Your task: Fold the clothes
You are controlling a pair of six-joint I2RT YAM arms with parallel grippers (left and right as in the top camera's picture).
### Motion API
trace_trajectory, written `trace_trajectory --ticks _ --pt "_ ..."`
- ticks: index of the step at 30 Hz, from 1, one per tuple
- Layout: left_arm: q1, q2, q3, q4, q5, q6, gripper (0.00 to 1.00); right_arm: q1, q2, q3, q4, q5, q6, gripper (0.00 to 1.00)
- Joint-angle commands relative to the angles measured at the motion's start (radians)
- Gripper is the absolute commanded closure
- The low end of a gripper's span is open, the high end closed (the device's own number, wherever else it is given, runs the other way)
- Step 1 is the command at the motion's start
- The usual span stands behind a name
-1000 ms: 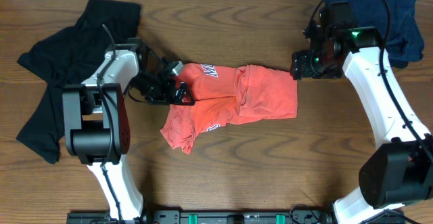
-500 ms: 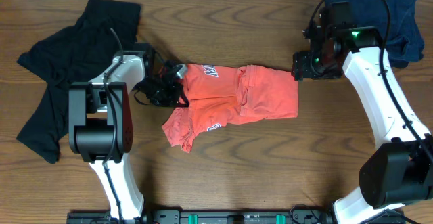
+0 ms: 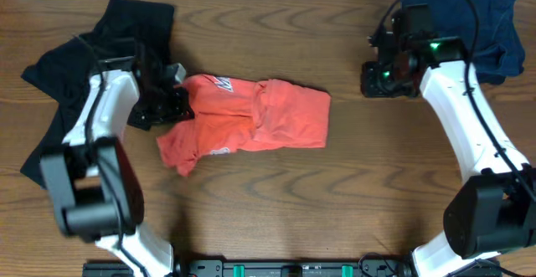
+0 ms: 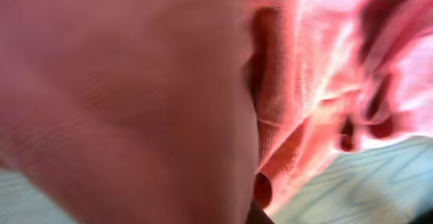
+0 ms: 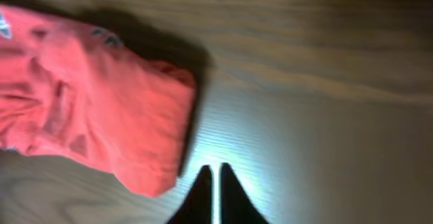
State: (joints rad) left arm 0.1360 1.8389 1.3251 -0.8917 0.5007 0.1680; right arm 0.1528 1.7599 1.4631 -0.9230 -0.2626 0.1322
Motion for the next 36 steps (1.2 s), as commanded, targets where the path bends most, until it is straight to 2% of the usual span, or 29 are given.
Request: trace_trajectory --ticks 1,9,15,21,29,36 --pt "-0.008 -0.062 0.001 -0.005 -0.024 -0.029 0.94 0.049 0.006 -0.091 0.092 -0.165 0.034 0.99" --pt "-0.026 -0.070 0.001 -0.005 -0.023 -0.040 0.94 0.190 0.060 -0.268 0.389 -0.265 0.071 0.99" --pt "-0.026 -0.084 0.009 -0.022 -0.028 -0.051 0.94 0.226 0.185 -0.280 0.411 -0.223 0.100 0.99" --pt "-0.068 -0.151 0.055 -0.093 -0.184 -0.088 0.94 0.188 0.277 -0.280 0.411 -0.212 0.095 0.99" --pt "-0.264 -0.261 0.056 -0.055 -0.208 -0.127 0.94 0.159 0.321 -0.280 0.407 -0.212 0.079 0.99" --pt "-0.529 -0.238 0.055 0.092 -0.208 -0.195 0.94 0.159 0.322 -0.280 0.407 -0.212 0.076 0.99"
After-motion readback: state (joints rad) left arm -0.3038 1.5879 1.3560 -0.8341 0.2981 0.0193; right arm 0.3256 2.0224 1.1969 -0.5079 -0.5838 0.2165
